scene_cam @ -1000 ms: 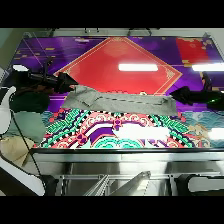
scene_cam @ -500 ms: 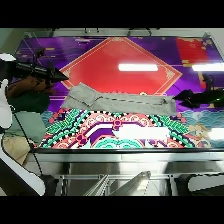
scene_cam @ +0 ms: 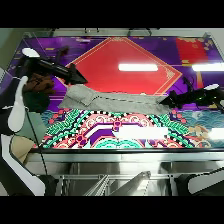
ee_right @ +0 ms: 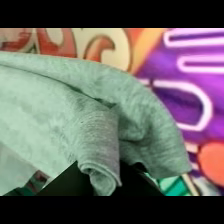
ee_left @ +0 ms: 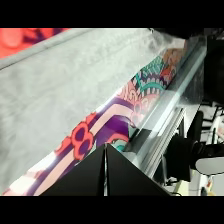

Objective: Fold the shirts.

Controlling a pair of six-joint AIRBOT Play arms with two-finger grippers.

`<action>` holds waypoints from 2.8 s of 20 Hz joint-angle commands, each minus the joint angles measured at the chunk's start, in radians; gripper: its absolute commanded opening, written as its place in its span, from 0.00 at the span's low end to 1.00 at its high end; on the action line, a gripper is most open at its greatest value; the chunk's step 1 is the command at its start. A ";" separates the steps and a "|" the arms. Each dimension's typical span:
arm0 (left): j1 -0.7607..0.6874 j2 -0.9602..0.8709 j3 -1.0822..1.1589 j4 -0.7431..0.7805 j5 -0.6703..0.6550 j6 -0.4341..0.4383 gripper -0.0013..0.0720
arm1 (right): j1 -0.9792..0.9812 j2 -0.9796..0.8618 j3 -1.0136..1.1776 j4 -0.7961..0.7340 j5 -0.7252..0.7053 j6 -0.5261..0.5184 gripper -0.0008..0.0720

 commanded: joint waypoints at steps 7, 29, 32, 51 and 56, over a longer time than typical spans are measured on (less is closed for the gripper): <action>-0.460 -0.032 -0.169 0.260 0.635 -0.177 0.01 | -0.001 0.211 0.147 0.240 0.359 -0.002 0.03; 0.325 0.577 -0.274 0.033 0.112 0.056 0.04 | 1.040 -0.391 0.731 0.359 -0.579 0.040 0.49; 0.377 0.576 -0.351 -0.060 0.116 0.093 0.04 | 0.974 -0.377 0.743 0.351 -0.433 0.121 0.04; 0.400 0.613 -0.535 -0.110 0.056 0.179 0.04 | 0.622 -0.156 0.433 -0.274 -0.016 0.503 0.96; 0.400 0.613 -0.535 -0.109 0.049 0.179 0.04 | 0.622 -0.245 0.433 0.048 -0.038 0.307 0.96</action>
